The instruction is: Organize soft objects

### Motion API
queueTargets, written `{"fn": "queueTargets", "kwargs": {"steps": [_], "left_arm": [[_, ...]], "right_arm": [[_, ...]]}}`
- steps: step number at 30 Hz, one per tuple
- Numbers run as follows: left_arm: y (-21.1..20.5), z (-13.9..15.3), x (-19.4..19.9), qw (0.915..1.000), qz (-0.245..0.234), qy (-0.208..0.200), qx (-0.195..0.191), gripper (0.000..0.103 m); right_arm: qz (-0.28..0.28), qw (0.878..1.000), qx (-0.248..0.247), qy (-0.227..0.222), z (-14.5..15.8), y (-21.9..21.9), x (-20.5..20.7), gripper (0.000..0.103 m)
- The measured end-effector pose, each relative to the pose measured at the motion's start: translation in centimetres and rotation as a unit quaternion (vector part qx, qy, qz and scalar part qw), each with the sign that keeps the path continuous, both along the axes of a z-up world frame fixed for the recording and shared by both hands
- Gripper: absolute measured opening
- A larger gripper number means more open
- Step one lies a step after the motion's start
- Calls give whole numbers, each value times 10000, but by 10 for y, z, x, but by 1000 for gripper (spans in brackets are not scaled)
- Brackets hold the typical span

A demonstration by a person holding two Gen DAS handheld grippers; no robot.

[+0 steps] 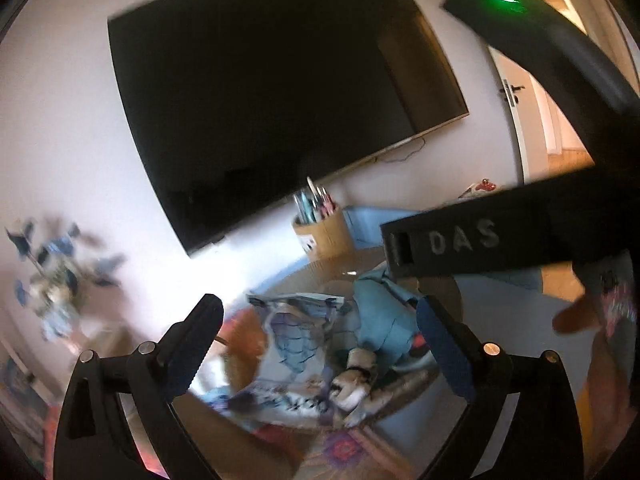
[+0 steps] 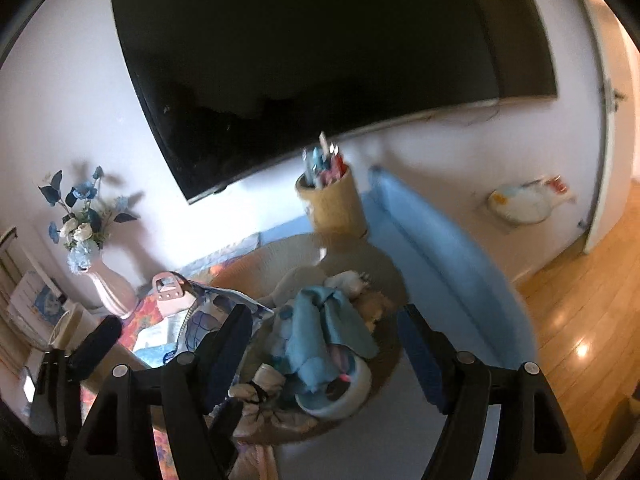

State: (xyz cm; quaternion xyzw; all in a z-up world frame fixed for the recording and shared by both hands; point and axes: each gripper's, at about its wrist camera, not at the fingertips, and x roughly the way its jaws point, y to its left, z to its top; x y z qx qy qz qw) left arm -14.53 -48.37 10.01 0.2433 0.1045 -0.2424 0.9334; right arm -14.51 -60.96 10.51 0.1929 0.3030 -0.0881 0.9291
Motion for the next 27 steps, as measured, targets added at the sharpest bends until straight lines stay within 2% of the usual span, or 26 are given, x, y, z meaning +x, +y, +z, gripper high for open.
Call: {"fn": "queueTargets", "kwargs": {"steps": [2, 4, 6, 8, 9, 11, 12, 15, 21, 24, 27], "left_arm": [[9, 2, -18, 9998, -95, -96, 136, 97], [26, 5, -32, 9994, -304, 88, 121, 97], [47, 9, -37, 9975, -476, 527, 49, 97], [73, 9, -34, 9931, -443, 1088, -6, 97], [85, 8, -31, 9917, -337, 1240, 2, 97], [112, 4, -27, 9915, -20, 1300, 64, 97], [126, 3, -25, 9914, 93, 1305, 85, 97], [165, 4, -16, 9894, 448, 1383, -28, 97], [245, 8, 6, 9809, 1249, 1434, -418, 97], [274, 10, 14, 9766, 1467, 1484, -521, 97], [300, 9, 24, 9732, 1686, 1465, -547, 97]], "right_arm": [[-27, 10000, 3, -17, 6, 5, -13, 73], [-107, 9999, -15, -55, 12, 15, -28, 73], [-150, 9998, -21, -124, 18, 28, -44, 74], [-84, 9997, 49, -212, 21, 40, -55, 75], [-36, 9996, 105, -270, 21, 48, -61, 77], [46, 9990, 233, -367, 20, 65, -72, 92], [85, 9986, 310, -428, 19, 74, -76, 93], [380, 9962, 519, -590, 17, 107, -82, 94], [1026, 9920, 476, -554, 22, 173, -68, 94], [1403, 9885, 277, -488, 28, 215, -55, 94], [1768, 9833, -187, -386, 32, 267, -38, 94]]}}
